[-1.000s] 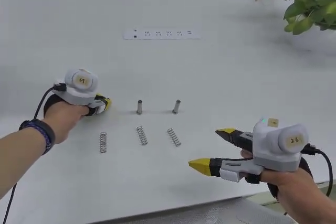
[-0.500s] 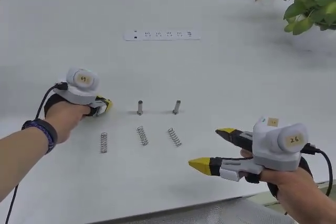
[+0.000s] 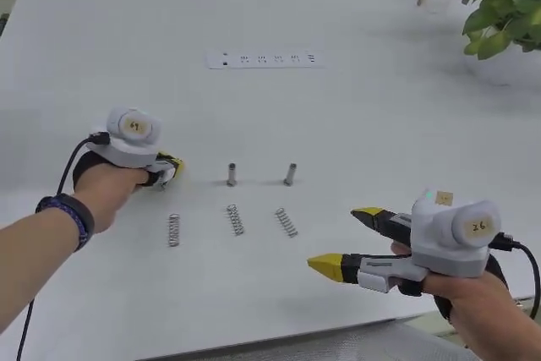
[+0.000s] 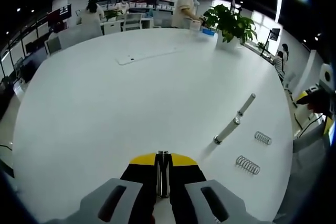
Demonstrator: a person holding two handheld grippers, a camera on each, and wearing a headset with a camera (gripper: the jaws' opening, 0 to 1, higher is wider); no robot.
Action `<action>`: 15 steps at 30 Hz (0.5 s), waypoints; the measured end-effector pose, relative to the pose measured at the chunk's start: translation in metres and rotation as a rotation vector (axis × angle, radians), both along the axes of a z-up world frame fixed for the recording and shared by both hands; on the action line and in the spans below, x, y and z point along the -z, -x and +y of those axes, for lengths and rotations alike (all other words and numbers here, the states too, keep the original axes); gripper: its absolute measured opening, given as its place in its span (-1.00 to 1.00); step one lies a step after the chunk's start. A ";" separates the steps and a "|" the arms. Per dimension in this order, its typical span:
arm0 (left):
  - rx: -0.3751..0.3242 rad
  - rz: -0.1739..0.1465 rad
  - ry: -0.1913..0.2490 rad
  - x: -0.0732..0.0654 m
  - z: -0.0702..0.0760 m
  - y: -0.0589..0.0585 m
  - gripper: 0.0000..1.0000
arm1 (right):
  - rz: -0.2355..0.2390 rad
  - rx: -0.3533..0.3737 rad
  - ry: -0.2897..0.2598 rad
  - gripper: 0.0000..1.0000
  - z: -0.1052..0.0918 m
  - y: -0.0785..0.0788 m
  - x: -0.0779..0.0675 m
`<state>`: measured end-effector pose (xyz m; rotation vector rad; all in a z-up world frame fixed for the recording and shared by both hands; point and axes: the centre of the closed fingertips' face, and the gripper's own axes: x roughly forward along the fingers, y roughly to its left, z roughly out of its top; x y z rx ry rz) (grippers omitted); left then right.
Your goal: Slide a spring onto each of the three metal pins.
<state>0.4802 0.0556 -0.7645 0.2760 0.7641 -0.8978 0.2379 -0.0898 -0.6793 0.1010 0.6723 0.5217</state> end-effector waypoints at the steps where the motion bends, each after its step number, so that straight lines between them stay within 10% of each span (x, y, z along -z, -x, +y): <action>1: 0.000 -0.001 0.000 -0.001 0.000 0.000 -1.00 | -0.001 0.000 0.000 0.44 0.000 0.000 0.000; 15: -0.006 -0.016 0.004 -0.010 0.007 0.006 -1.00 | -0.008 0.003 0.000 0.44 0.000 0.002 -0.001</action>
